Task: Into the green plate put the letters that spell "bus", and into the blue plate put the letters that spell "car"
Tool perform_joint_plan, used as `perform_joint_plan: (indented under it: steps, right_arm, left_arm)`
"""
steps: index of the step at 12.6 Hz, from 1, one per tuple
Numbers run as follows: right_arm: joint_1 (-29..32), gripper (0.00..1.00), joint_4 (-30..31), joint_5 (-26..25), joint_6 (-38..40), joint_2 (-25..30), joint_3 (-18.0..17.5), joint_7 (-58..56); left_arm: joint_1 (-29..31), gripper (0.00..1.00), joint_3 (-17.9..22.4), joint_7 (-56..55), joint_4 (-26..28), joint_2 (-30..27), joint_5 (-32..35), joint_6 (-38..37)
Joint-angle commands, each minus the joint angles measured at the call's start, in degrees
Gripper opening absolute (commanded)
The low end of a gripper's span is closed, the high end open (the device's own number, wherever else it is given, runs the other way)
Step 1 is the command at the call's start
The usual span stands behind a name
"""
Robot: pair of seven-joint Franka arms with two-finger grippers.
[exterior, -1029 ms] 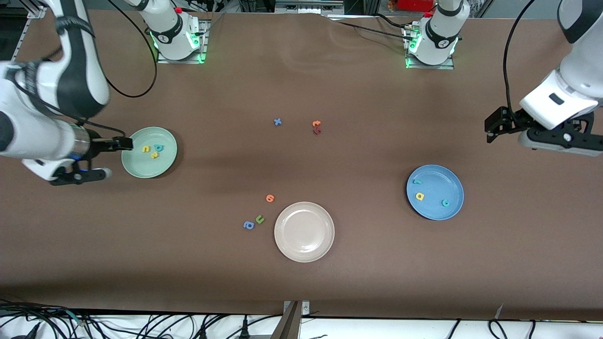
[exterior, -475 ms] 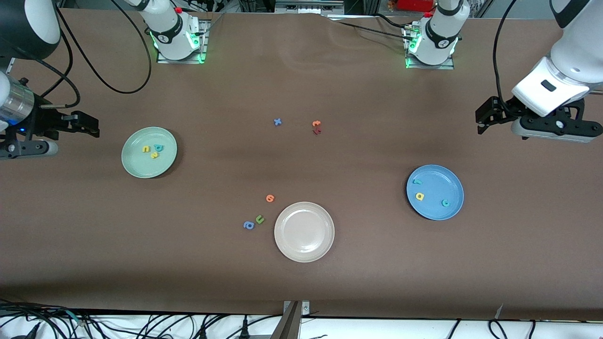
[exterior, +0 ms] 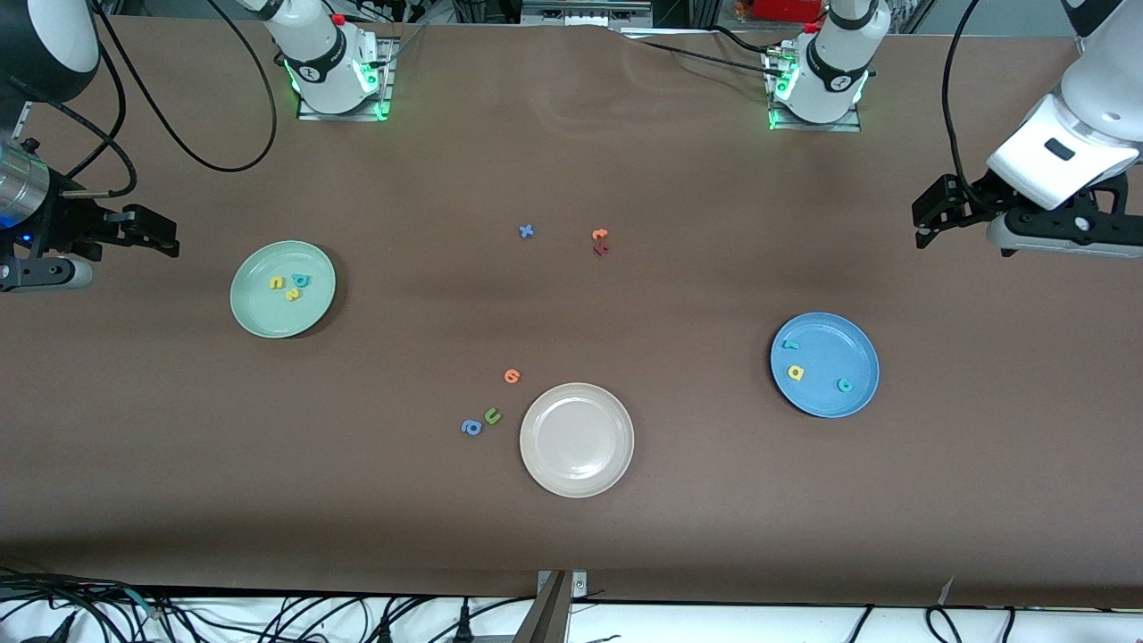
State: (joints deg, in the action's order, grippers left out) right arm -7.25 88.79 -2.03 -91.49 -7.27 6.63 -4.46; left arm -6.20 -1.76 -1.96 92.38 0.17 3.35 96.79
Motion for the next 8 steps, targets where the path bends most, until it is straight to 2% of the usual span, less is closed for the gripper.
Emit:
perform_joint_plan:
  steps: [1, 8]
  right_arm:
    - [0.5, 0.99, 1.8, 0.5, -0.7, 1.6, -1.0, 0.5]
    - [0.0, 0.99, 1.6, 1.0, -0.8, 1.3, -1.4, 3.3]
  left_arm:
    - [1.4, 1.0, 0.2, -0.3, 1.1, -1.2, -1.5, -0.2]
    - [2.9, 1.0, -0.4, -0.2, 1.1, -1.6, -1.5, -1.5]
